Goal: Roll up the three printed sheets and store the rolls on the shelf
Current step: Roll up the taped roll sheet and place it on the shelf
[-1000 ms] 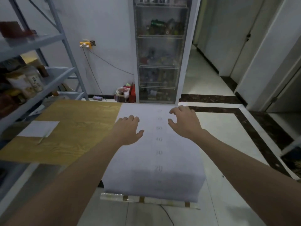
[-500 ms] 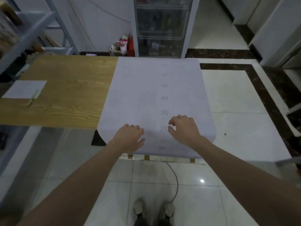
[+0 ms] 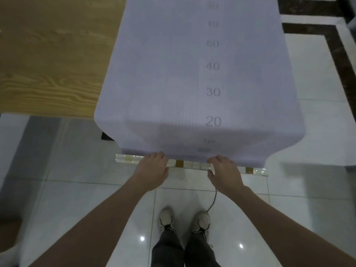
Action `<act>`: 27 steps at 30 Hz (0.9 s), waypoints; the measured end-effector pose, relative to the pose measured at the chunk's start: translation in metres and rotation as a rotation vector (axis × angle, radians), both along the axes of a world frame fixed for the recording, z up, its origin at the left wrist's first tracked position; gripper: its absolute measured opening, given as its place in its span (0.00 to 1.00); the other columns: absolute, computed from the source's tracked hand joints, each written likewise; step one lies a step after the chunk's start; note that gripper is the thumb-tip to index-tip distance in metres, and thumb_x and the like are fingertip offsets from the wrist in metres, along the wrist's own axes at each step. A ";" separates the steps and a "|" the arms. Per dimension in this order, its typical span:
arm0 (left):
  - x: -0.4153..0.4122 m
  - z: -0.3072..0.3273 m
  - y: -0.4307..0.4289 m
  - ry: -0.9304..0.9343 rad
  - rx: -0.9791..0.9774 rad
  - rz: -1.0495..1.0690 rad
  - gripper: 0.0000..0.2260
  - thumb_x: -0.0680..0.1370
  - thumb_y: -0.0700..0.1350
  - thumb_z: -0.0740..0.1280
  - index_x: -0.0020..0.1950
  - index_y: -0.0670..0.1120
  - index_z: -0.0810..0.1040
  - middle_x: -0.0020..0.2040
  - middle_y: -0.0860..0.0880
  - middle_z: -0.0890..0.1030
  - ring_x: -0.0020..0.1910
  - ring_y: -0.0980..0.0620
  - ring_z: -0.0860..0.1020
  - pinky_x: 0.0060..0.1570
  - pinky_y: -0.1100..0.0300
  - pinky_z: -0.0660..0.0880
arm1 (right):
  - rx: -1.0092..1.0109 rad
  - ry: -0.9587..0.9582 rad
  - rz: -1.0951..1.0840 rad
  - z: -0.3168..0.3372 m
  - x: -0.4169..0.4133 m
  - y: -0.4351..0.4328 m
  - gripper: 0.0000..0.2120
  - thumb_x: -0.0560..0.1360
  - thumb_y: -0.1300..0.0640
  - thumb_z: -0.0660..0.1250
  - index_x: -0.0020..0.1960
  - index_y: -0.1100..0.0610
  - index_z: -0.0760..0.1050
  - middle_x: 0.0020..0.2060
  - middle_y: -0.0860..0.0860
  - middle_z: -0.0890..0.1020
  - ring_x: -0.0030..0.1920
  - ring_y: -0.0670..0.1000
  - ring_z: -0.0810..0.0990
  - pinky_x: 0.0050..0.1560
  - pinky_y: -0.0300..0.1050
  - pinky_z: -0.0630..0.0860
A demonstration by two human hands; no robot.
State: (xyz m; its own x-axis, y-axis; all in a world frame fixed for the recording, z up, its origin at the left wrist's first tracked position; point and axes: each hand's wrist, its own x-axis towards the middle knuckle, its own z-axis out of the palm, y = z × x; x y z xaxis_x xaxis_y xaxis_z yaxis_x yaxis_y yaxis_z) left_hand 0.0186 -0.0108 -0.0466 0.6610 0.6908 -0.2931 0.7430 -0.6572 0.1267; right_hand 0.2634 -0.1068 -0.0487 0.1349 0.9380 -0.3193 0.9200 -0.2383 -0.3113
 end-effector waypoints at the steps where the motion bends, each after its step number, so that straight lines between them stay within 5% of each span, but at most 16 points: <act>1: 0.001 -0.008 0.002 -0.007 0.004 0.028 0.15 0.79 0.50 0.62 0.60 0.42 0.75 0.56 0.43 0.78 0.53 0.43 0.77 0.53 0.49 0.76 | -0.006 -0.018 -0.001 -0.011 -0.003 0.001 0.16 0.73 0.58 0.72 0.60 0.57 0.79 0.56 0.55 0.82 0.57 0.59 0.78 0.58 0.55 0.73; 5: 0.001 -0.038 0.003 0.030 0.047 0.069 0.16 0.75 0.48 0.68 0.58 0.40 0.76 0.50 0.41 0.79 0.49 0.41 0.78 0.51 0.49 0.77 | 0.075 -0.057 -0.017 -0.047 -0.013 -0.006 0.18 0.66 0.60 0.78 0.54 0.57 0.79 0.49 0.55 0.83 0.51 0.62 0.80 0.52 0.56 0.77; 14: -0.007 -0.086 -0.017 0.102 0.079 0.046 0.10 0.76 0.49 0.69 0.51 0.43 0.79 0.44 0.43 0.80 0.43 0.41 0.78 0.49 0.47 0.74 | 0.219 -0.097 -0.126 -0.091 -0.023 -0.029 0.07 0.70 0.62 0.76 0.46 0.55 0.81 0.41 0.54 0.83 0.43 0.60 0.80 0.48 0.54 0.75; 19: -0.012 -0.096 -0.024 0.051 0.084 0.027 0.02 0.76 0.42 0.70 0.46 0.44 0.80 0.42 0.44 0.80 0.41 0.44 0.77 0.47 0.50 0.74 | 0.289 -0.130 -0.140 -0.105 -0.020 -0.038 0.03 0.76 0.59 0.72 0.49 0.55 0.82 0.43 0.53 0.84 0.45 0.59 0.81 0.54 0.55 0.72; 27: -0.021 -0.110 -0.034 -0.193 0.073 0.037 0.11 0.73 0.30 0.68 0.50 0.43 0.72 0.40 0.44 0.77 0.37 0.44 0.74 0.43 0.51 0.71 | 0.330 -0.057 -0.135 -0.119 -0.010 -0.053 0.06 0.79 0.61 0.65 0.56 0.55 0.76 0.47 0.51 0.83 0.49 0.57 0.80 0.59 0.52 0.64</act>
